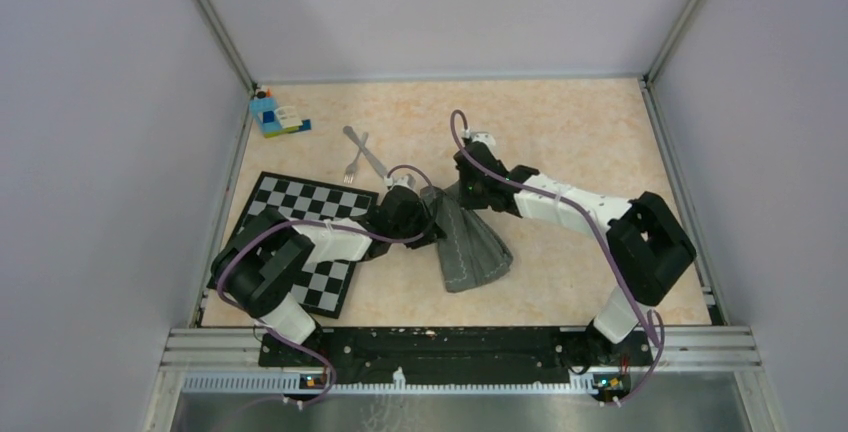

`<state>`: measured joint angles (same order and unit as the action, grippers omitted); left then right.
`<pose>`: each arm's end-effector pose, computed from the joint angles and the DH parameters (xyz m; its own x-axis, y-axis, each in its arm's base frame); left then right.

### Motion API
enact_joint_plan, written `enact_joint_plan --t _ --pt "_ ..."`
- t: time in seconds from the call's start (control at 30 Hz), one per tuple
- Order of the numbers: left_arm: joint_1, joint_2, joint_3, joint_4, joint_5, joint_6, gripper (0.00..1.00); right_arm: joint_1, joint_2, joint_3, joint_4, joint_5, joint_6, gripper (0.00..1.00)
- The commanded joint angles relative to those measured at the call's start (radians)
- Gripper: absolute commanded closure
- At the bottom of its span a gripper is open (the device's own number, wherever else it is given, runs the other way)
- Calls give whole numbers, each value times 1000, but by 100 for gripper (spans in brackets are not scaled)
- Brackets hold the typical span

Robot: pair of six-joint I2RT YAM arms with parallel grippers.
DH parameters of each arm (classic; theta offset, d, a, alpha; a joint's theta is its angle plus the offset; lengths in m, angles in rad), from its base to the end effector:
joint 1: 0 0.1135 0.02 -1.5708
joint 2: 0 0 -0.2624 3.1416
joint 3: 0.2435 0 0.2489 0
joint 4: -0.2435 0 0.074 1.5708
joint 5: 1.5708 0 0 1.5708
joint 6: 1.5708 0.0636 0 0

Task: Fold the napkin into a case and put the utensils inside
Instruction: Fold the 2/3-rectangle-folded napkin at the center of the board.

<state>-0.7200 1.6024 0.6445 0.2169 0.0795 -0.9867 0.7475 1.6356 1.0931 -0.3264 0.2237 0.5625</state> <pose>0.2355 -0.2133 0.1200 -0.8649 -0.3475 -0.3621 -0.0366 0.7633 -0.6450 0.2756 0.2362 0.1982 -0.7712 -0.0058 -0.6365 -0.1732 0.9642 0.2010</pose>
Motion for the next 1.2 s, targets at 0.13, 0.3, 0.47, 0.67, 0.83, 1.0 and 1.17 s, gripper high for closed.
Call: enact_joint_plan --t 0.13,0.3,0.47,0.67,0.83,1.0,1.17 --pt "2 31 -45 20 20 3 76 87 121 150 -80 -9 246 100" --pt "7 36 -58 42 36 3 79 89 115 84 51 -77 404 100" --pt "12 29 -81 66 43 0 81 89 97 -43 260 -123 604 100" --pt "62 -19 -136 124 104 50 80 70 99 -175 465 -168 722 100" --pt "84 -2 -162 193 183 74 85 64 90 -235 608 -221 824 100" --pt "84 37 -181 281 251 28 87 45 81 -326 775 -219 1002 100" --pt "84 57 -195 317 264 3 89 43 130 -355 855 -216 1117 100"
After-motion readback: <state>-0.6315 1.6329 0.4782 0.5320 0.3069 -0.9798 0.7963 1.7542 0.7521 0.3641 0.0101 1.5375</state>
